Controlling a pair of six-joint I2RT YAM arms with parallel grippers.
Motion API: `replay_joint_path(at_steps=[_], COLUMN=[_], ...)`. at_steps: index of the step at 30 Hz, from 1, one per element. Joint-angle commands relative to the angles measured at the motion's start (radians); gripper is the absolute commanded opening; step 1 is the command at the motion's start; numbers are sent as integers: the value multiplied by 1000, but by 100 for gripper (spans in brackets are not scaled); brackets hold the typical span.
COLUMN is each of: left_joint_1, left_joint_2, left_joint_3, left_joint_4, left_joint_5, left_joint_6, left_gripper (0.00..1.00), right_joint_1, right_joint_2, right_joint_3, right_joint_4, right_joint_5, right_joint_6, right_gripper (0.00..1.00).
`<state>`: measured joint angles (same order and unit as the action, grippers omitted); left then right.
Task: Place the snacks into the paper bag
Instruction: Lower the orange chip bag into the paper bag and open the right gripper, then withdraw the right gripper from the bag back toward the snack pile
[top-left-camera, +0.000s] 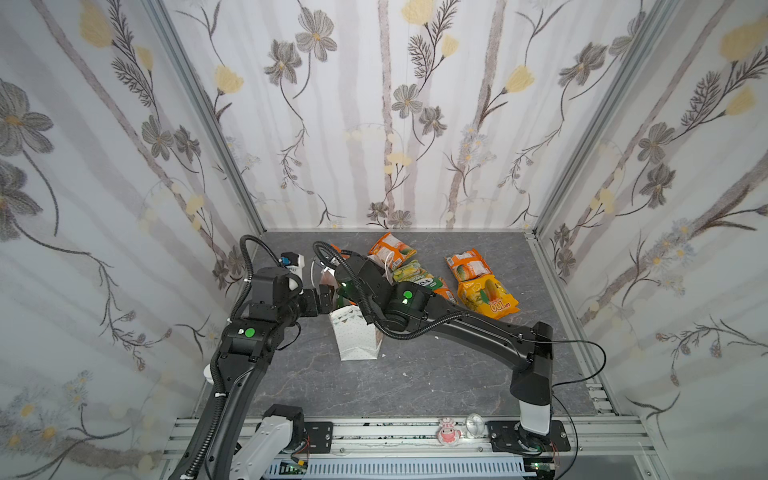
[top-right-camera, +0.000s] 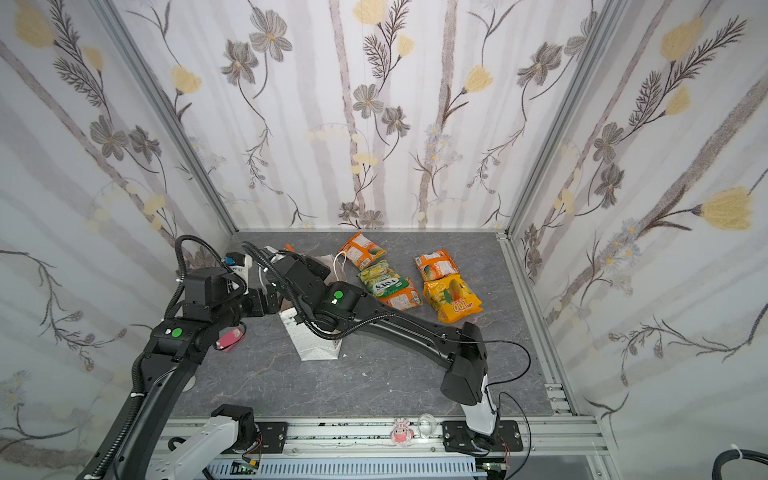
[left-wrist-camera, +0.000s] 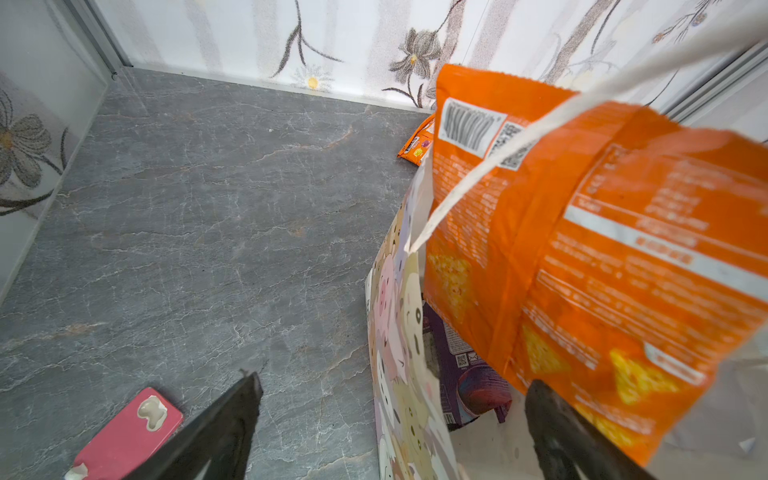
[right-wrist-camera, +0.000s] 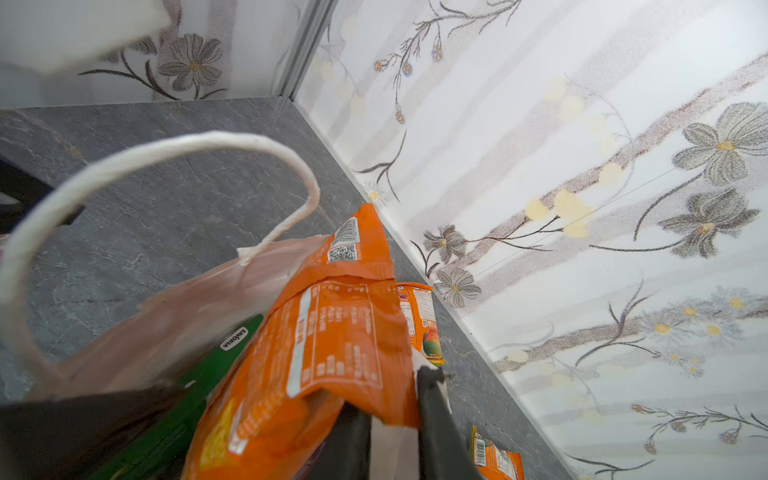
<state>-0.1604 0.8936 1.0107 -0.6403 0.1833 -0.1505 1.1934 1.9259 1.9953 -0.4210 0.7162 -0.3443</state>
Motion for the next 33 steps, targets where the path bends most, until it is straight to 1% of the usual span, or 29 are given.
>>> replay_joint_path(at_steps=[1, 5, 9, 13, 19, 22, 24, 25, 27, 29, 30, 33], left_joint_1=[-1, -1, -1, 0, -1, -1, -1, -1, -1, 0, -1, -1], left_joint_2=[7, 17, 25, 29, 31, 22, 10, 6, 0, -4, -4, 6], left_joint_3=[3, 6, 8, 9, 12, 8, 0, -1, -1, -1, 0, 8], left_joint_4=[8, 7, 5, 2, -1, -2, 0, 1, 4, 4, 5, 4], left_joint_5=[-11, -5, -1, -6, -11, -18, -26, -26, -24, -21, -22, -26], left_joint_6=[1, 1, 3, 3, 4, 6, 4, 5, 2, 3, 2, 6], left_gripper=[100, 99, 99, 99, 99, 98, 99, 98, 99, 98, 98, 98], right_joint_1=[5, 6, 8, 9, 3, -9, -18, -21, -22, -20, -22, -36], right_joint_2=[-36, -57, -70, -93, -202, -292, -379, -421, -499, -578, -617, -729], right_joint_3=[13, 14, 14, 14, -15, -109, -203, -259, -366, -471, -529, -701], right_joint_4=[-15, -32, -47, -58, -70, -56, -32, -20, 4, 2, -4, -12], right_joint_5=[17, 66, 39, -31, -219, -270, -259, -238, -158, -84, -65, -66], right_joint_6=[28, 13, 31, 78, 203, 268, 303, 322, 350, 418, 470, 590], right_gripper=[23, 29, 30, 30, 29, 30, 30, 30, 31, 32, 34, 37])
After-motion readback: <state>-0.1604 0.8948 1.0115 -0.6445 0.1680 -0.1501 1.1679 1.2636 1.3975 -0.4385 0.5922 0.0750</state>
